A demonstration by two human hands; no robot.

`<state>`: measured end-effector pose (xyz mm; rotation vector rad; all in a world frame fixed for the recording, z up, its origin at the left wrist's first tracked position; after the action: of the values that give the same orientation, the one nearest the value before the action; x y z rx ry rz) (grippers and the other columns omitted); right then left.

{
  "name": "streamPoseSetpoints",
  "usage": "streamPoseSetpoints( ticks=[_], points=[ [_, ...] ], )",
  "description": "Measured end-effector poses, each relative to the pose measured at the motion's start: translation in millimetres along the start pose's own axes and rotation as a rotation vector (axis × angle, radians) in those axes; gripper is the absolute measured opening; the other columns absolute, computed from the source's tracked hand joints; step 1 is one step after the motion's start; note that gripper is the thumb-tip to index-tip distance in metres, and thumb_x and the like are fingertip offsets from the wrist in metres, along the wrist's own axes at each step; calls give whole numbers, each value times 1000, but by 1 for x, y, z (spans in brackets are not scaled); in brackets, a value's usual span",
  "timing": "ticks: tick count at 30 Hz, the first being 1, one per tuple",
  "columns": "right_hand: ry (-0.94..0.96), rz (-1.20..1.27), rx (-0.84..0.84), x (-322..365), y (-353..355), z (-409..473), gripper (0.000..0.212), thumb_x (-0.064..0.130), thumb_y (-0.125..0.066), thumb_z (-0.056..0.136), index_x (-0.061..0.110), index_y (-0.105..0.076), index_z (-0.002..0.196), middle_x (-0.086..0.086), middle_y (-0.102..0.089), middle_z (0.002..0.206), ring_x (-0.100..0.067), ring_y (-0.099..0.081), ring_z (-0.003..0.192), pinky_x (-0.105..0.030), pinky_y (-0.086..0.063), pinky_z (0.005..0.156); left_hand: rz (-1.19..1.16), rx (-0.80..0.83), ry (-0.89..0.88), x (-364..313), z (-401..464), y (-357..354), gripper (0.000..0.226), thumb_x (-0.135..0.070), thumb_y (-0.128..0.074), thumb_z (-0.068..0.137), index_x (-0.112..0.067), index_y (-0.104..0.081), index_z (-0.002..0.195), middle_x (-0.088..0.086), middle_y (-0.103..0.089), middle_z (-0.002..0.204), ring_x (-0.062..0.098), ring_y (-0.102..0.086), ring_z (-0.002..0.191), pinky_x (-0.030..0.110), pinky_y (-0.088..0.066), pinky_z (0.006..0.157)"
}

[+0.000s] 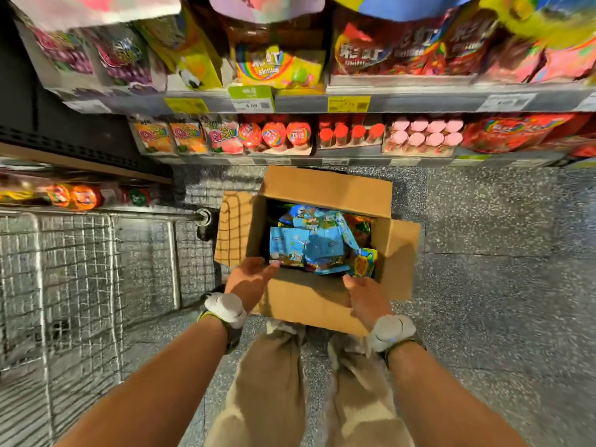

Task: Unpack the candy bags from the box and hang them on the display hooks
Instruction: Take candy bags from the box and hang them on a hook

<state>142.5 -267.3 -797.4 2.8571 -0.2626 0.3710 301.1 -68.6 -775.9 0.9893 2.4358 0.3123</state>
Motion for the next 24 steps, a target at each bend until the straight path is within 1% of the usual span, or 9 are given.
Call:
streamPoseSetpoints(
  ticks=[2, 4, 7, 9, 11, 14, 19, 21, 24],
  points=[
    [10, -19, -5, -6, -3, 20, 45, 42, -45, 102, 17, -46, 64, -11, -55, 74, -41, -62, 88, -50, -49, 80, 13, -23, -13, 0, 18, -6, 48, -38, -73, 85, -11, -60, 123, 5, -69, 105, 20, -64, 88, 32, -53, 80],
    [23, -19, -27, -13, -7, 40, 47, 44, -46, 101, 18, -39, 63, -11, -48, 70, -34, -55, 72, -41, -44, 69, 47, -44, -26, 3, 38, -13, 47, -41, -72, 85, -13, -60, 121, 5, -70, 105, 21, -64, 88, 28, -49, 75],
    [53, -53, -19, -17, -10, 57, 44, 45, -46, 101, 18, -42, 67, -7, -48, 67, -25, -48, 64, -33, -37, 63, 62, -76, -37, 5, 57, -22, 58, -47, -76, 79, -14, -61, 123, 3, -68, 107, 25, -64, 102, 33, -51, 90],
    [79, -115, 13, -18, -20, 81, 36, 42, -46, 102, 12, -56, 86, -12, -57, 80, -29, -55, 75, -35, -37, 64, 49, -80, -16, 18, 82, -30, 56, -43, -76, 81, -13, -60, 125, 1, -67, 108, 23, -62, 104, 33, -50, 92],
    [83, -123, -25, -19, -21, 99, 37, 42, -48, 101, 7, -59, 104, -14, -61, 84, -34, -59, 85, -40, -44, 73, 59, -75, -15, 20, 97, -36, 56, -45, -75, 80, -15, -60, 126, 1, -68, 115, 22, -62, 107, 36, -50, 96],
    [89, -159, -44, -25, -29, 120, 34, 46, -49, 99, 12, -55, 104, -4, -53, 75, -29, -54, 77, -45, -48, 78, 62, -64, -19, 26, 111, -42, 58, -42, -76, 80, -15, -57, 128, 1, -65, 120, 19, -62, 106, 34, -51, 94],
    [46, -229, -24, -35, -41, 158, 51, 47, -49, 100, 14, -43, 139, -9, -59, 127, -29, -57, 95, -31, -39, 75, 2, -36, 5, 46, 147, -59, 73, -30, -82, 76, -16, -48, 139, 0, -58, 134, 18, -59, 116, 33, -47, 100],
    [66, -184, -46, -36, -43, 167, 52, 47, -52, 99, 16, -43, 140, -6, -54, 137, -30, -58, 109, -29, -40, 80, 25, -58, -16, 48, 156, -60, 78, -30, -79, 80, -13, -41, 146, -5, -54, 133, 15, -54, 119, 25, -42, 95],
    [66, -124, -77, -38, -48, 184, 59, 45, -58, 96, 17, -40, 144, -5, -50, 145, -29, -52, 126, -32, -41, 93, 54, -84, -38, 47, 168, -61, 87, -36, -78, 80, -14, -32, 151, 3, -46, 146, 18, -50, 128, 26, -40, 99]
  ],
)
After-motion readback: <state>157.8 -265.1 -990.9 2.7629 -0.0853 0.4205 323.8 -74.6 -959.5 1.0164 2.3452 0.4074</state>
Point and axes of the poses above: each hand's wrist, its own z-axis towards the middle knuckle, its own y-axis out of the back of the hand, x = y × z, the point moved 5 cm from there along z, towards the middle knuckle
